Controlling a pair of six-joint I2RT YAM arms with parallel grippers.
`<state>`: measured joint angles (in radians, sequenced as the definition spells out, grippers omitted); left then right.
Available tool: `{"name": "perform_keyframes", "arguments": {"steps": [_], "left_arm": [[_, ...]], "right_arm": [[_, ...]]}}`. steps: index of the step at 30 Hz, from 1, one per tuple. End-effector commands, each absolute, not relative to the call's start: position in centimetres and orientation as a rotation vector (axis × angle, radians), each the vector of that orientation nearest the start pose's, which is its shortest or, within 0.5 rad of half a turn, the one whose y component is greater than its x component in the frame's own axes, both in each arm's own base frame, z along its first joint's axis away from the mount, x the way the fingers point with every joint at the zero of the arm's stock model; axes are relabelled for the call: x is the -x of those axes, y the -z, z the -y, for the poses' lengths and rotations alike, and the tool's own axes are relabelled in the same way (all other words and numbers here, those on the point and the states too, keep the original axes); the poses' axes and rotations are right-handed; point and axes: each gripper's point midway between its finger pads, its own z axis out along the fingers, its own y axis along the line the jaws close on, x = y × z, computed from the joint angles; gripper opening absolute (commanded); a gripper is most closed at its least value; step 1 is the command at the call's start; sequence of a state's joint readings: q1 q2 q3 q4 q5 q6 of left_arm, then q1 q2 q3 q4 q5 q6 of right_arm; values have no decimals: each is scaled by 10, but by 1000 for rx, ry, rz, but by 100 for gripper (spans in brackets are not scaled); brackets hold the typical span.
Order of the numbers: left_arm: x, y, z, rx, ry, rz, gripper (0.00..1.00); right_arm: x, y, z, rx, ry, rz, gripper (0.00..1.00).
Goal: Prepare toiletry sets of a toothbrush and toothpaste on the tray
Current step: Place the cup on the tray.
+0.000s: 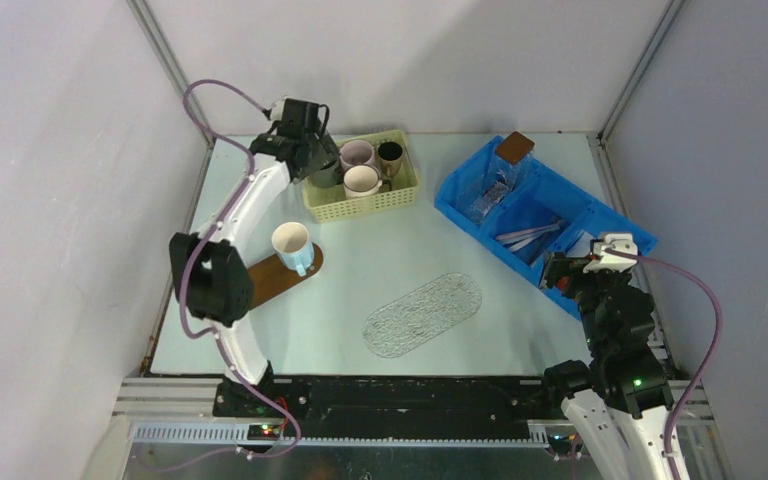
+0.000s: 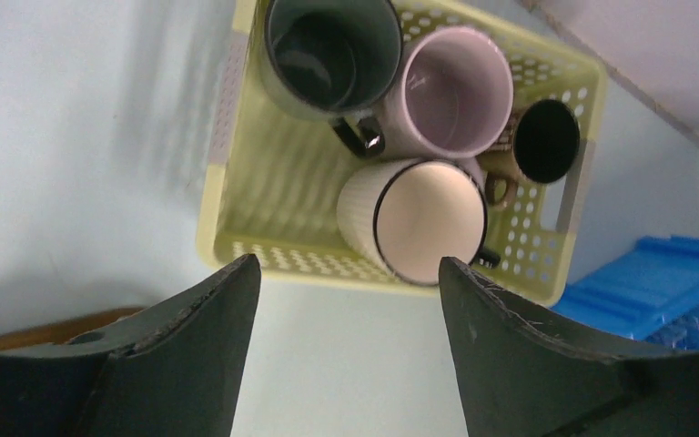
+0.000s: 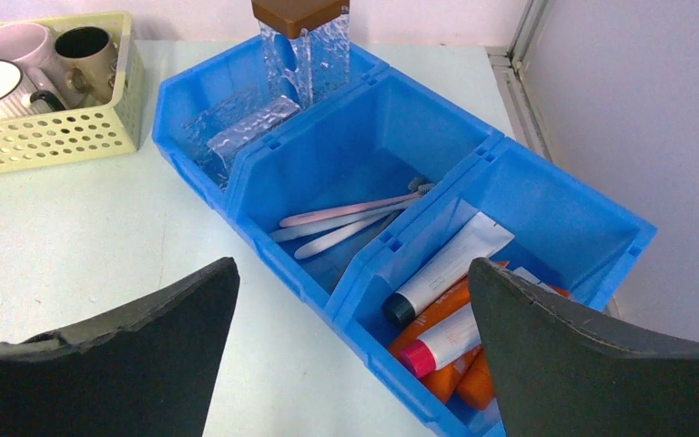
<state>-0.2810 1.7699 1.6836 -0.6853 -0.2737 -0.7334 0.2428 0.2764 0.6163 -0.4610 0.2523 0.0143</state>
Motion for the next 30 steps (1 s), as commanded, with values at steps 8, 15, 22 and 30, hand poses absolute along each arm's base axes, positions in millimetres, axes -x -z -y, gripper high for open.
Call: {"name": "perform_keyframes", "arguments": {"steps": [8, 15, 22, 30], "left_arm": [[-532, -195, 89, 812, 146, -2136, 70], [-558, -166, 86, 913, 152, -2123, 61], [-569, -145, 77, 998, 122, -2094, 55], [-587, -121, 67, 1111, 136, -2048, 54]], "right_arm": [[-221, -255, -7, -23, 27, -1672, 99], [-221, -250, -7, -34, 28, -1686, 99], [-222, -248, -4, -42, 45, -1695, 100], [-223, -244, 0, -52, 70, -1710, 99]]}}
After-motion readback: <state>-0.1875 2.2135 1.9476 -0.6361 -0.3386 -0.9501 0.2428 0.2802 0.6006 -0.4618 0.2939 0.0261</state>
